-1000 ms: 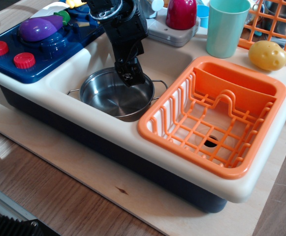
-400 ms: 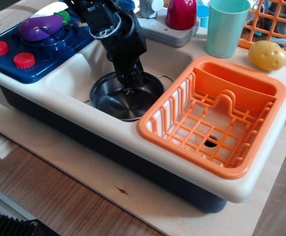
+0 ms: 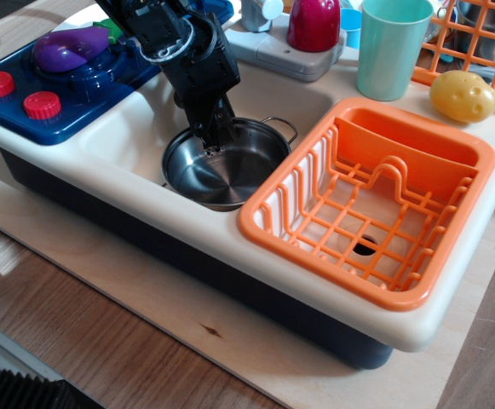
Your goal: Put pan from sink into drying rack
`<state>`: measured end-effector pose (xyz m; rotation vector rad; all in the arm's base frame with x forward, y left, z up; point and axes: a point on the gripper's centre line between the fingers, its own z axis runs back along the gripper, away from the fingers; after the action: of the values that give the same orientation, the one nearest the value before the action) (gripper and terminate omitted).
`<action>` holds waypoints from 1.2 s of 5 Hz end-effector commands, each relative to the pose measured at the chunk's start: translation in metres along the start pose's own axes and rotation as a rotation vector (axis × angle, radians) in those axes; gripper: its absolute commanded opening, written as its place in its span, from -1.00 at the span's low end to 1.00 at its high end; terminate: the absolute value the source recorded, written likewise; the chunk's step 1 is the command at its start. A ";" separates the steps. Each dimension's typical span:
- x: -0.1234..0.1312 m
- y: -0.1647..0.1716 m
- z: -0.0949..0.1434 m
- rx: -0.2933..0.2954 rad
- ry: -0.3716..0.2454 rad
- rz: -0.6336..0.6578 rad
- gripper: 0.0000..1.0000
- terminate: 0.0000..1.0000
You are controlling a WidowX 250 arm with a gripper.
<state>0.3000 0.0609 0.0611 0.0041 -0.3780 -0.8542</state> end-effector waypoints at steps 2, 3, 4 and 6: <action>0.037 0.017 0.083 0.076 0.162 -0.020 -1.00 -1.00; 0.049 0.014 0.100 0.081 0.187 0.000 -1.00 -1.00; 0.067 0.010 0.116 0.080 0.186 0.043 -1.00 -1.00; 0.099 -0.021 0.110 0.066 0.139 0.237 -1.00 -1.00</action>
<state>0.3016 -0.0287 0.1697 0.0617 -0.2212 -0.5417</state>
